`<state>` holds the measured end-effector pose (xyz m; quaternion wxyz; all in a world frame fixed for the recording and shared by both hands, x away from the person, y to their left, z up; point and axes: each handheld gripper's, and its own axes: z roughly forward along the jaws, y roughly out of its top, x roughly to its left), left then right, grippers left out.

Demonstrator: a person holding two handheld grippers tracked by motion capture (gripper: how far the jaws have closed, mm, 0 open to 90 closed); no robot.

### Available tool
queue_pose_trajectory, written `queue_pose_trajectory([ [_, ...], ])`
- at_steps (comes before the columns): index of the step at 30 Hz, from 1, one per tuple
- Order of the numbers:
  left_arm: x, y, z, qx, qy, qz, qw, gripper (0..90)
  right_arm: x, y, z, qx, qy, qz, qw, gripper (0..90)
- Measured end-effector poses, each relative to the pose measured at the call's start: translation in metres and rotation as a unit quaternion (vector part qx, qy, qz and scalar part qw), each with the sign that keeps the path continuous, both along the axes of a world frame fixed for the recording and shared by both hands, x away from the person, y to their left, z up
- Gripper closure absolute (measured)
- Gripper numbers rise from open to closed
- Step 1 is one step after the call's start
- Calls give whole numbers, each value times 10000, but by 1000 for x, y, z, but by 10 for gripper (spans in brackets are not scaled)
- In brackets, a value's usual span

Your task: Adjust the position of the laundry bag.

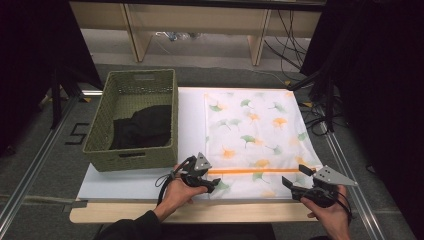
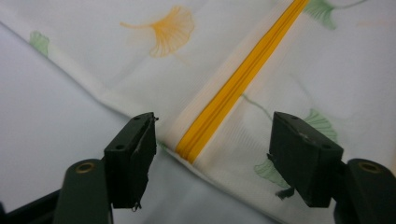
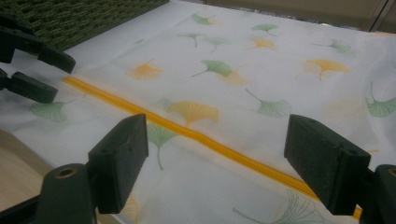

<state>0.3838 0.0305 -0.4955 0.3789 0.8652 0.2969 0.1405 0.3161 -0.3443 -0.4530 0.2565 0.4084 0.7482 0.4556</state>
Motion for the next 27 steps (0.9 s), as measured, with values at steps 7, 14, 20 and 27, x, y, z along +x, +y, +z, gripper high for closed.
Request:
queue_pose_trajectory([
  [7, 8, 5, -1, -272, 3, 27, 9996, 764, 2, 2, -1, 224, 129, 25, 9997, 233],
  [14, 9, 6, 0, -198, -82, -52, 9998, 833, 9, -7, -1, 188, 53, -220, 9996, 247],
  [20, 11, 10, 2, -133, -20, -116, 9998, 845, 42, -30, -2, -187, 370, -644, 9971, 392],
  [27, 11, 24, 6, -64, 64, -21, 10000, 846, 89, -53, -6, -518, 845, -1363, 9857, 511],
])
